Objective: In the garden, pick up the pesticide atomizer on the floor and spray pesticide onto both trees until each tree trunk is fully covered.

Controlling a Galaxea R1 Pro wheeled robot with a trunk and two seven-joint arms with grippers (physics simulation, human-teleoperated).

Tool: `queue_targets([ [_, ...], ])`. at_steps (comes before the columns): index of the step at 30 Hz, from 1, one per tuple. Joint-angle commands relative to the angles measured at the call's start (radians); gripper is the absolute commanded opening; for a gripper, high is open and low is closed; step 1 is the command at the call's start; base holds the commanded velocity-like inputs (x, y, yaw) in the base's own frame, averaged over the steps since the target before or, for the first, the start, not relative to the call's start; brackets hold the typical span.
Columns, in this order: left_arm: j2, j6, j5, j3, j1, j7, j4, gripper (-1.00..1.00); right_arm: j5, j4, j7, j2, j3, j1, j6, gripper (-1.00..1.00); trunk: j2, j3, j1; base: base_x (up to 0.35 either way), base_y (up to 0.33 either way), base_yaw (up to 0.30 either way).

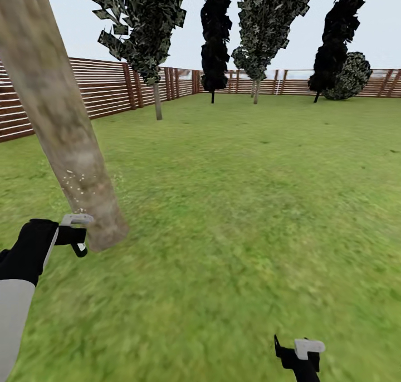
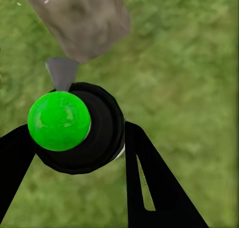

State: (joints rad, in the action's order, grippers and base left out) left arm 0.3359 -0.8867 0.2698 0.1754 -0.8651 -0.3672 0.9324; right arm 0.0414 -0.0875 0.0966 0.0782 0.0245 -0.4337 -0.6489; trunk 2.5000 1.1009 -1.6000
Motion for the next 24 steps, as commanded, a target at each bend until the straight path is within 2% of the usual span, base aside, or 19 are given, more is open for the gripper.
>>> queue_targets([
  [1, 0.0, 0.0, 0.0, 0.0, 0.0, 0.0, 0.0, -1.0, 0.0, 0.0, 0.0, 0.0, 0.0, 0.0, 0.0, 1.0, 0.0, 0.0, 0.0, 0.182, -0.238, 0.216],
  [3, 0.0, 0.0, 0.0, 0.001, 0.0, 0.0, 0.0, -1.0, 0.0, 0.0, 0.0, 0.0, 0.0, 0.0, 0.0, 1.0, 0.0, 0.0, 0.0, 0.182, -0.238, 0.259],
  [8, 0.0, 0.002, 0.002, 0.044, 0.0, 0.001, 0.0, -1.0, 0.0, -0.001, 0.0, 0.0, 0.0, 0.0, 0.0, 1.0, 0.0, 0.0, 0.0, 0.181, -0.238, 0.263],
  [13, 0.001, 0.002, 0.005, 0.047, 0.001, 0.009, -0.021, -1.0, 0.0, 0.0, 0.0, 0.001, 0.0, 0.0, 0.0, 1.0, 0.0, 0.0, 0.0, 0.025, -0.267, 0.012],
  [15, 0.001, 0.003, 0.003, 0.046, 0.001, 0.064, -0.026, -1.0, 0.0, 0.0, 0.0, 0.002, 0.0, 0.0, 0.0, 1.0, 0.0, 0.0, 0.0, 0.003, -0.271, 0.0],
  [17, 0.0, 0.005, 0.001, 0.046, 0.001, 0.089, -0.041, -1.0, 0.0, 0.0, 0.0, 0.002, 0.0, 0.0, 0.0, 1.0, 0.0, 0.0, 0.0, 0.114, -0.244, 0.0],
  [24, -0.002, 0.011, -0.002, 0.047, 0.001, 0.094, -0.125, -1.0, 0.0, -0.001, 0.0, 0.002, 0.0, 0.0, 0.0, 1.0, 0.0, 0.0, 0.0, 0.237, -0.15, 0.003],
])
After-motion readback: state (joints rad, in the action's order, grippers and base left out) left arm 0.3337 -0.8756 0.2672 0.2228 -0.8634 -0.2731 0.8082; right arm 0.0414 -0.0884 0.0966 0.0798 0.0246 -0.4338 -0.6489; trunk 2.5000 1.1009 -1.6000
